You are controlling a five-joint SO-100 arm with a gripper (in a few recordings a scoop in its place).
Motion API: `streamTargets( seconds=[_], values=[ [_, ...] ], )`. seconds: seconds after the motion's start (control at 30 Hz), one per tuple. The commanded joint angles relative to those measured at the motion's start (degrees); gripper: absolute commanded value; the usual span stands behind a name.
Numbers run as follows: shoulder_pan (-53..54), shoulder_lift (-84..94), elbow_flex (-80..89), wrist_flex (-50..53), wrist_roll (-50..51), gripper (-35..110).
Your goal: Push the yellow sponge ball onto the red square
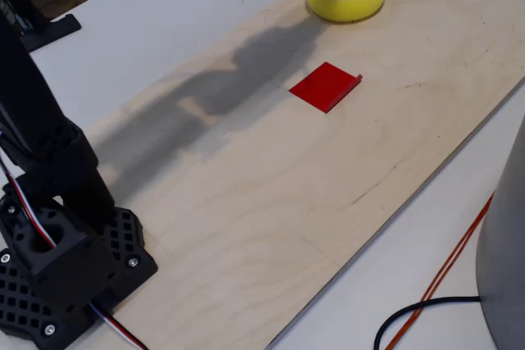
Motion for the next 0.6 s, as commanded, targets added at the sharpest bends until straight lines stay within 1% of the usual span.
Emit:
streamTargets(
  seconds=[0.0, 0.4, 0.57],
  values=[
    [-0.4, -2.3, -6.0, 3.0, 1.2, 19],
    [-2.0, -18.4, -21.2, 4.6, 6.0, 19],
    [-2.2, -23.9, -27.3, 4.9, 5.4, 19]
  ],
)
